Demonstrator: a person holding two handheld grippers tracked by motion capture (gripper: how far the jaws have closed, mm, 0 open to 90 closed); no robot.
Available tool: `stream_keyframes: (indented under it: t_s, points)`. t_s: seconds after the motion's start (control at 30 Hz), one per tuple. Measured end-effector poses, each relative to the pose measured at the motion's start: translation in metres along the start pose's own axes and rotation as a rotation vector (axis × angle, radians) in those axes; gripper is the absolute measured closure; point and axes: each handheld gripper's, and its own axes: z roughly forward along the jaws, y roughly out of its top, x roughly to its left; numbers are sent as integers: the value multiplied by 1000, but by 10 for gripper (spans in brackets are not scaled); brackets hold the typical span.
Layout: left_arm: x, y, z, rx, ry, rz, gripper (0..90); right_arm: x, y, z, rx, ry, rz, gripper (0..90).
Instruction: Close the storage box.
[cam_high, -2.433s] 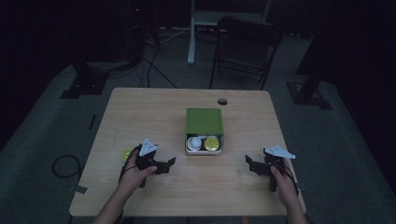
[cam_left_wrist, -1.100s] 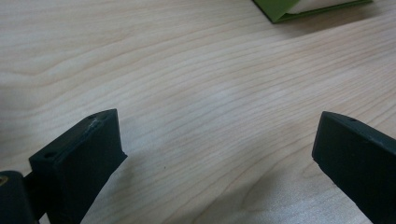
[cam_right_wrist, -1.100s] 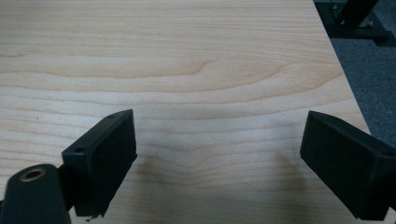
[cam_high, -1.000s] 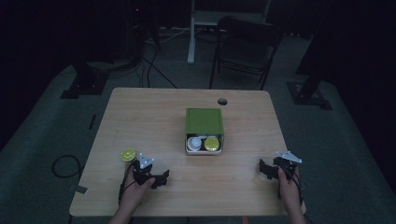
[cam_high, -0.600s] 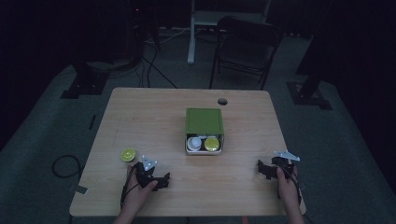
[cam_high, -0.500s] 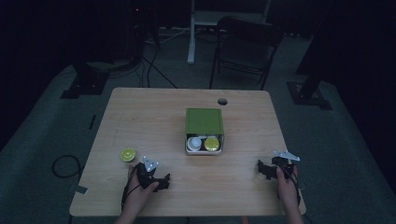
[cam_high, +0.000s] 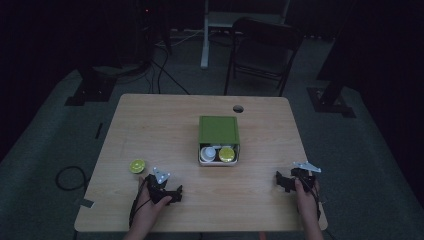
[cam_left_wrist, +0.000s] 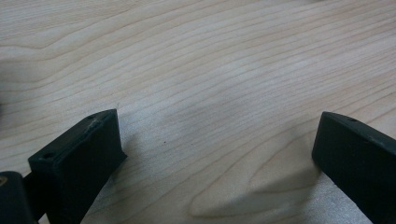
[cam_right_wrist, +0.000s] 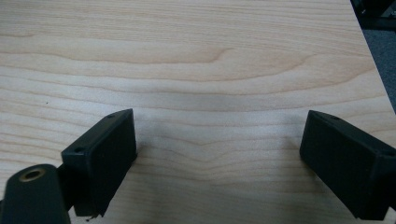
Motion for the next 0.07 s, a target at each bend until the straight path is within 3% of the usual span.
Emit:
stream_keyframes:
  t_s: [0.07]
  points:
    - [0, 0, 0, 0, 1, -1, 19, 0, 0, 0, 0, 0, 0, 105]
